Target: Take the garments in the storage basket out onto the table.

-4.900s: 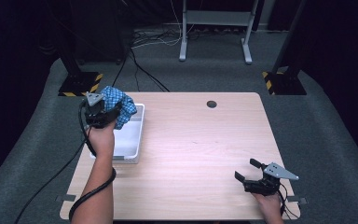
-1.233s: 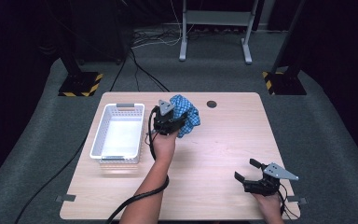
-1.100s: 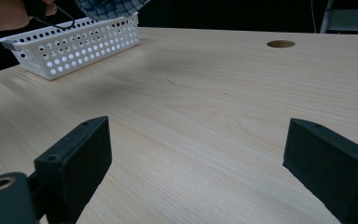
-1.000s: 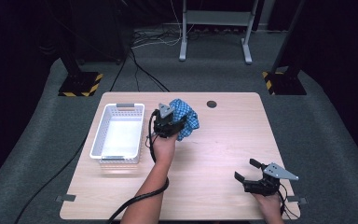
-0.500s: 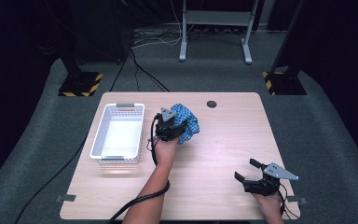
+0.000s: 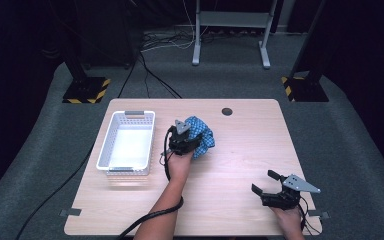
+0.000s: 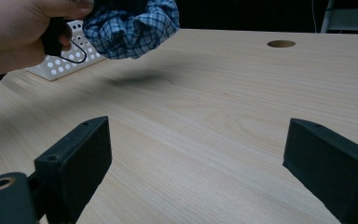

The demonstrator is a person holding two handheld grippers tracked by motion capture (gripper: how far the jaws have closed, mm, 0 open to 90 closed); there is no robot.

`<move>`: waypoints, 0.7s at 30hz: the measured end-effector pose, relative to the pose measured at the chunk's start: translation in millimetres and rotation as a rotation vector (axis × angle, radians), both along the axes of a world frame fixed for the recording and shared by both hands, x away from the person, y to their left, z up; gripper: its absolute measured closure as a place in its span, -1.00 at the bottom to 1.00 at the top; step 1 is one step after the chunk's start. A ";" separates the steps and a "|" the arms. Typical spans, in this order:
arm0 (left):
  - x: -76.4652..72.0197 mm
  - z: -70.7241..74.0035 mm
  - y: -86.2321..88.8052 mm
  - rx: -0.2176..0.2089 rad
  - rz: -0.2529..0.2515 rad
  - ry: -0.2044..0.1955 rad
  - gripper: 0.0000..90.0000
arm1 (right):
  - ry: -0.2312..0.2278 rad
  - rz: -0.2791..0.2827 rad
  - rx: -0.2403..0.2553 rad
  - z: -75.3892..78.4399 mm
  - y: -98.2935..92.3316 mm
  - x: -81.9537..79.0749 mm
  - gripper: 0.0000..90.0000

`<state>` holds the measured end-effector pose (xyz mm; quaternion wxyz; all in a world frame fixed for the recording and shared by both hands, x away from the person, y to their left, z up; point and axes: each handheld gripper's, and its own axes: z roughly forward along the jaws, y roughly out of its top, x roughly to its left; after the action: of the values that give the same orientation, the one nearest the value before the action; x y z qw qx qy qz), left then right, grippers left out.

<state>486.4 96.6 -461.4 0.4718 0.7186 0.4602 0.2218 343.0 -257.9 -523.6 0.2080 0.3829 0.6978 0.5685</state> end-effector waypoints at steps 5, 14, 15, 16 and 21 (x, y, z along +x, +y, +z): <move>0.1 -5.3 -0.1 0.003 0.003 0.010 0.14 | 0.000 0.000 0.001 0.0 0.0 0.0 -0.85; -0.5 -16.5 -2.8 0.016 0.003 0.029 0.14 | 0.000 0.000 0.003 0.0 0.0 0.0 -0.85; -0.7 -17.7 -3.1 0.017 0.003 0.031 0.14 | -0.001 0.000 0.003 0.0 0.0 0.0 -0.85; -0.7 -18.9 -3.2 0.013 0.004 0.034 0.14 | -0.001 0.000 0.003 0.0 0.0 0.0 -0.85; -0.6 -24.3 -4.1 0.013 0.003 0.041 0.12 | -0.001 0.000 0.003 0.0 -0.1 0.0 -0.85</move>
<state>485.8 92.5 -485.7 0.4571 0.7256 0.4693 0.2106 343.0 -258.0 -523.7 0.2075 0.3829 0.6969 0.5698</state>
